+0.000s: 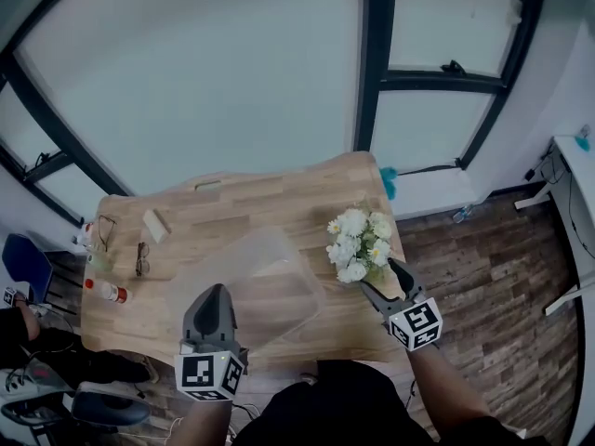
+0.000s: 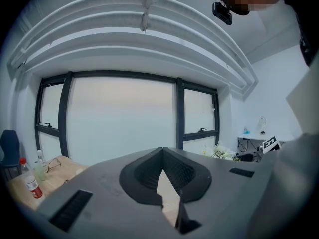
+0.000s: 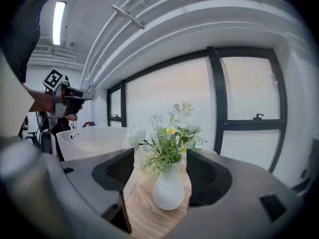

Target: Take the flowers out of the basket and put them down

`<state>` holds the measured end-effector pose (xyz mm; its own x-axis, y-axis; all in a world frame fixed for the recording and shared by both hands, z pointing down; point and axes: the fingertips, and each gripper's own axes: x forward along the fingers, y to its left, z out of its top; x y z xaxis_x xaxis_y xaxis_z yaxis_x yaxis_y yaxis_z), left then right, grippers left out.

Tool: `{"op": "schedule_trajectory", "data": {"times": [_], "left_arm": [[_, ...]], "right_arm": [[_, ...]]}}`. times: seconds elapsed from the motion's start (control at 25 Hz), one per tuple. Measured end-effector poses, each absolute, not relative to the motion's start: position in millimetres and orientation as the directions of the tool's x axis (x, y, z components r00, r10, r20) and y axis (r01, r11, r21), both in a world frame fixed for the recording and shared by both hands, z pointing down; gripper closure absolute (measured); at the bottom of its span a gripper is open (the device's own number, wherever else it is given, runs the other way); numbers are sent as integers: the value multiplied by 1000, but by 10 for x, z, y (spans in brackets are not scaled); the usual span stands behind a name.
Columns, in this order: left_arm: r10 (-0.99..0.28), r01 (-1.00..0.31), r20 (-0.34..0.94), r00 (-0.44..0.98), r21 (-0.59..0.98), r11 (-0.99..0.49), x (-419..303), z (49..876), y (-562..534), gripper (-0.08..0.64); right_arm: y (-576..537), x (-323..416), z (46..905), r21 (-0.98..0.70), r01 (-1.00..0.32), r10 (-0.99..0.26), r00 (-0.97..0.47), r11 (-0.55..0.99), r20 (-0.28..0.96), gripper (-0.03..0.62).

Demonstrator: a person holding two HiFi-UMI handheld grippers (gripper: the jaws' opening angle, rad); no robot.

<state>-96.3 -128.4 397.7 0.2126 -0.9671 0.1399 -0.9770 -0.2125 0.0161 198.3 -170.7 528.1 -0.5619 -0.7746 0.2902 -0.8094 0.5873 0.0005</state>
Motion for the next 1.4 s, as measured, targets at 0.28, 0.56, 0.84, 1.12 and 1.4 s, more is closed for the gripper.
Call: {"op": "schedule_trajectory", "data": {"times": [0.28,0.56,0.84,1.12,1.4], "left_arm": [[-968,-976,128,215,10,-216,-985,3943,-1218,556],[-967,-975,130,218,-6,-221,-987,3982,-1191,555],[-967,-975,131,218,-11,-222,-993,3992,-1191,555],[-966,-975,135,219,-20,-223,-1015,4010,-1236,555],[-966,-970,114,234,-34,-239,-942,3959,-1274,556]], "right_arm": [[-1605,2040,4963,-4,-824,-798,-551,567,246,268],[-1585,2061,4719,-5,-830,-807,-544,558,229,268],[-1573,2059,4448,7,-823,-810,-558,569,182,271],[-1592,2145,4230,60,-849,-846,-514,525,142,403],[-1573,2215,4294,13,-849,-842,-521,528,143,539]]}}
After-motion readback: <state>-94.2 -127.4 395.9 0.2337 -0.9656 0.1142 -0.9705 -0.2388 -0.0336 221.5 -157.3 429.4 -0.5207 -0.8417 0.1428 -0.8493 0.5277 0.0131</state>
